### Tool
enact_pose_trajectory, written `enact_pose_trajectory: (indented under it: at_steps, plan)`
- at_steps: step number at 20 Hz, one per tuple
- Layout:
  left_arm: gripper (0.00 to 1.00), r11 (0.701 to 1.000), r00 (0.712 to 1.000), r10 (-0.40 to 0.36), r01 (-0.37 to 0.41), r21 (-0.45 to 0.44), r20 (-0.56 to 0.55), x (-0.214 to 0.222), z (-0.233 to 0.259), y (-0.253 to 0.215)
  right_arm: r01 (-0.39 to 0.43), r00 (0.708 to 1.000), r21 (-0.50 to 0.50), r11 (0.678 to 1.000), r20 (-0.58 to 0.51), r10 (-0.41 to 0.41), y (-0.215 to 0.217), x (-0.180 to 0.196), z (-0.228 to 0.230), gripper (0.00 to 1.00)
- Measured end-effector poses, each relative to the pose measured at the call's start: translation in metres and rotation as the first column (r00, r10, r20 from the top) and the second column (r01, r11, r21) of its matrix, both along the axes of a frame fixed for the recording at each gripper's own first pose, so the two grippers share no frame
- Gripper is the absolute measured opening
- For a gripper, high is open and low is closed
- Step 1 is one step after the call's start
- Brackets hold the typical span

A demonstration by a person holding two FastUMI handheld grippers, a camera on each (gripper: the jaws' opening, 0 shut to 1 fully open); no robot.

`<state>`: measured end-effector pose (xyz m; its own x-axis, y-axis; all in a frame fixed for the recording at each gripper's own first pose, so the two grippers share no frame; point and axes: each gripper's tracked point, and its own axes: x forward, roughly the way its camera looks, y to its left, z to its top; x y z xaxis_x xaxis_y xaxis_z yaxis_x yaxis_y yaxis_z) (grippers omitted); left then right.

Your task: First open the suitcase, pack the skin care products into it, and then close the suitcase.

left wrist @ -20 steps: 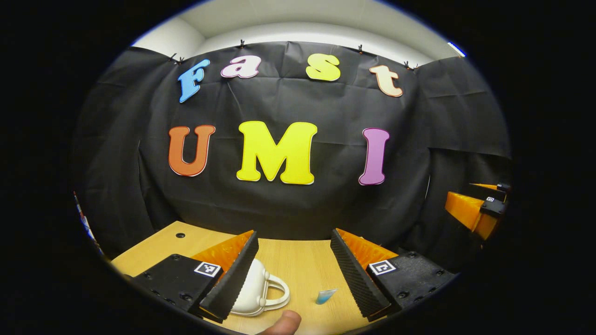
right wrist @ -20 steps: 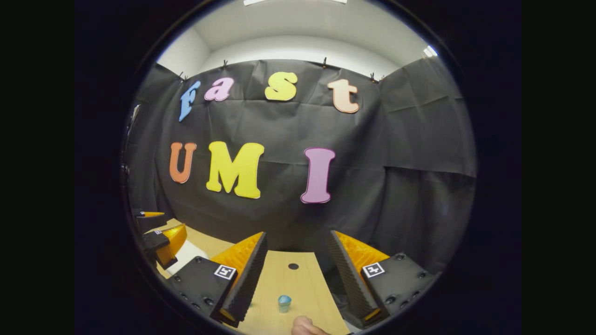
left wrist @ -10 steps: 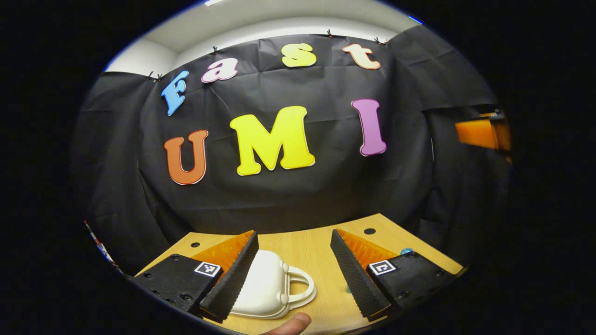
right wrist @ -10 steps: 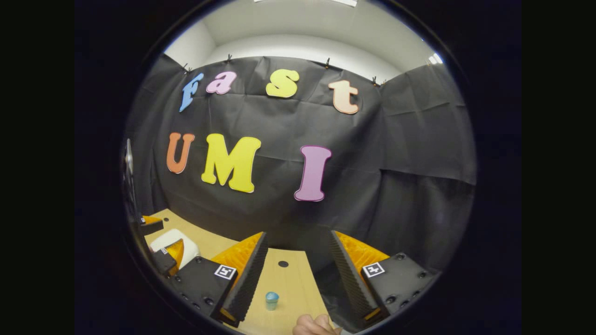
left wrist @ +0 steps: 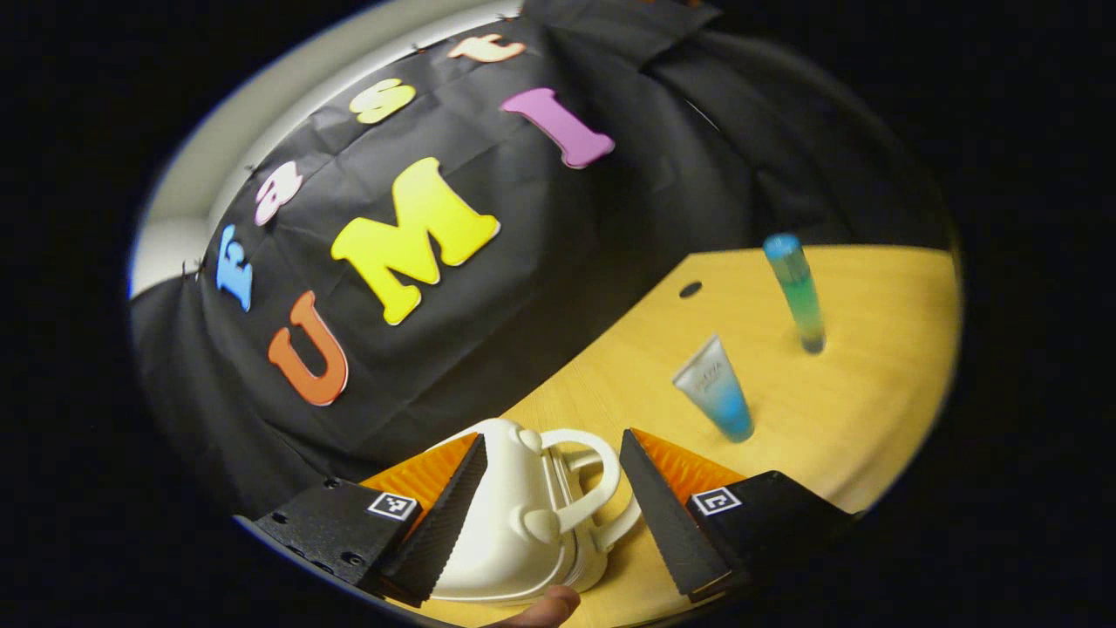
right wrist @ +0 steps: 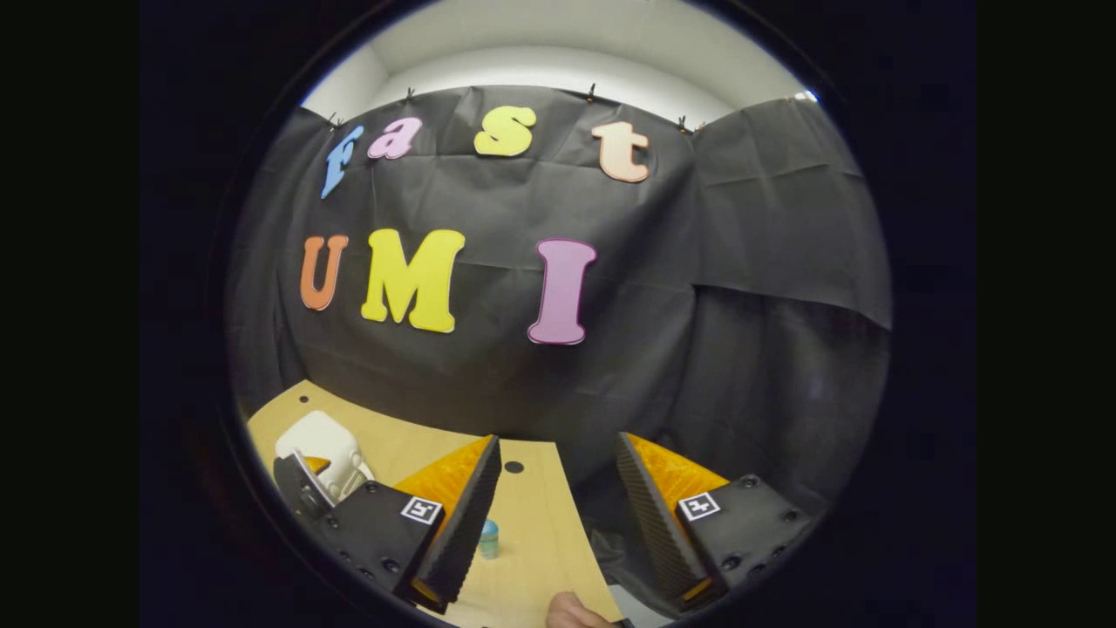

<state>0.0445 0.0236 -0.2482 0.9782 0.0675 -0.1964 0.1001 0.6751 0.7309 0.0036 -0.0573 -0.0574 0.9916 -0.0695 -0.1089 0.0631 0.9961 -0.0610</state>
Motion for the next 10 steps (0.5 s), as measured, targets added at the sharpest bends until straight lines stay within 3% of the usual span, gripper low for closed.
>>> enact_pose_trajectory:
  at_steps: [3, 7, 9, 10]
  plan:
    - [0.97, 0.984, 0.998, 0.009, 0.003, 0.177, -0.069, 0.009, -0.035, 0.007, -0.002, 1.0, 0.005, 1.0, -0.026, 0.003, -0.01, 0.0, -0.008, 0.8]
    - [0.95, 0.937, 0.981, 0.105, -0.042, 0.346, -0.165, 0.02, -0.058, 0.026, -0.014, 0.999, 0.005, 1.0, -0.045, 0.014, -0.023, -0.001, -0.015, 0.8]
    - [0.86, 0.916, 0.981, 0.111, -0.04, 0.4, -0.156, 0.024, -0.054, 0.022, -0.008, 0.999, -0.005, 1.0, -0.042, 0.008, -0.032, -0.001, -0.014, 0.8]
    - [0.72, 0.905, 0.978, 0.125, -0.044, 0.424, -0.167, 0.021, -0.056, 0.021, -0.014, 0.999, -0.004, 1.0, -0.043, 0.014, -0.035, -0.001, -0.014, 0.8]
